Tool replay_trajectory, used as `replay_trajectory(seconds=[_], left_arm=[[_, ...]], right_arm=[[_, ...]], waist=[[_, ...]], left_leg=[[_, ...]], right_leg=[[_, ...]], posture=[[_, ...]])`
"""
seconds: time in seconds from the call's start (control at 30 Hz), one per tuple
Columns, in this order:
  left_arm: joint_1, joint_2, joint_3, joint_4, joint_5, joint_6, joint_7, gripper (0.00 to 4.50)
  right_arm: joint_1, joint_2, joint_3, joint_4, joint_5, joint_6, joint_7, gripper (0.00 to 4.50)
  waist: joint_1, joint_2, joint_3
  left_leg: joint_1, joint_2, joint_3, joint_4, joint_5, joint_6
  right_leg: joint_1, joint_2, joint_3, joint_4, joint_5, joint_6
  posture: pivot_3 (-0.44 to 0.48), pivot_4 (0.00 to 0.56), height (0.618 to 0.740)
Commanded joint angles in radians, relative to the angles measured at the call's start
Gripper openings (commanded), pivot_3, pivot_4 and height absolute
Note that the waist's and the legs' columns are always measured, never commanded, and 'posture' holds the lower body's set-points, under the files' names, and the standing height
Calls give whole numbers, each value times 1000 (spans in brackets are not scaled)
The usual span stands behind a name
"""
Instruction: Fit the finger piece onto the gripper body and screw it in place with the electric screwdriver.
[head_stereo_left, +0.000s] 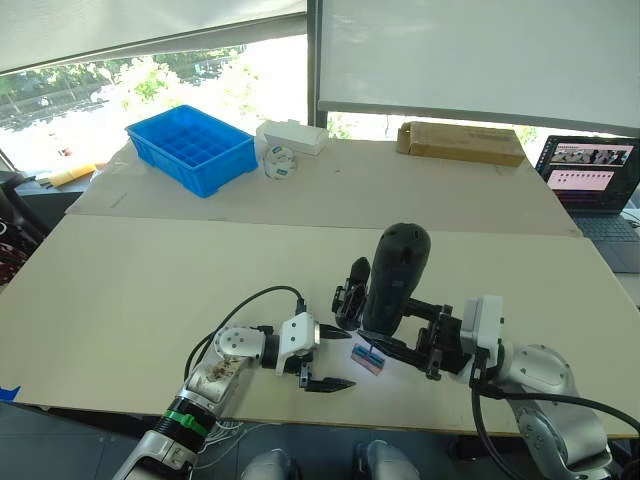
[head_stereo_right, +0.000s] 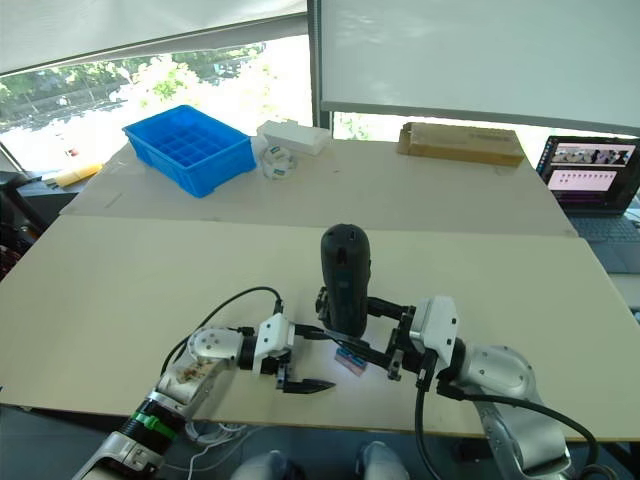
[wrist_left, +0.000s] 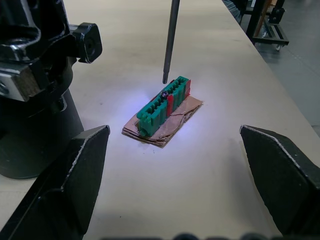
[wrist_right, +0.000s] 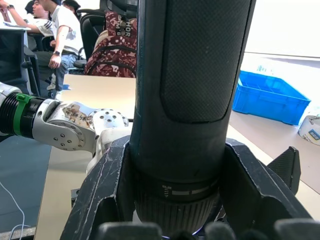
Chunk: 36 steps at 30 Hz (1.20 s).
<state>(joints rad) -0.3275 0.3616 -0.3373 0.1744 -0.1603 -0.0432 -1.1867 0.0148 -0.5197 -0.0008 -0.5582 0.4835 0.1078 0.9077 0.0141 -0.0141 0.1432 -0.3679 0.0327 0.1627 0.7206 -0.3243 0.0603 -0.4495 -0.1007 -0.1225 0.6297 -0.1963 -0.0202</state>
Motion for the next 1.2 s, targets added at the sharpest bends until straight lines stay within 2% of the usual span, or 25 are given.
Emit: replay_trajectory(seconds=[0.03, 1.2], left_arm=[[11, -3, -25, 23, 20, 18, 9, 4407], [25, 0, -36, 15, 16, 30, 12, 4407]], right_arm=[[-5, 13, -1, -34, 11, -50, -2, 1943], [-19, 7, -6, 3, 14, -49, 11, 1943]], waist=[[0, 0, 0], [0, 0, 0]], left_leg=[[0, 0, 0, 0, 0, 0], [1, 0, -1, 0, 0, 0]], right_leg=[[0, 0, 0, 0, 0, 0], [1, -1, 0, 0, 0, 0]], posture=[[0, 150, 740], [0, 150, 740]])
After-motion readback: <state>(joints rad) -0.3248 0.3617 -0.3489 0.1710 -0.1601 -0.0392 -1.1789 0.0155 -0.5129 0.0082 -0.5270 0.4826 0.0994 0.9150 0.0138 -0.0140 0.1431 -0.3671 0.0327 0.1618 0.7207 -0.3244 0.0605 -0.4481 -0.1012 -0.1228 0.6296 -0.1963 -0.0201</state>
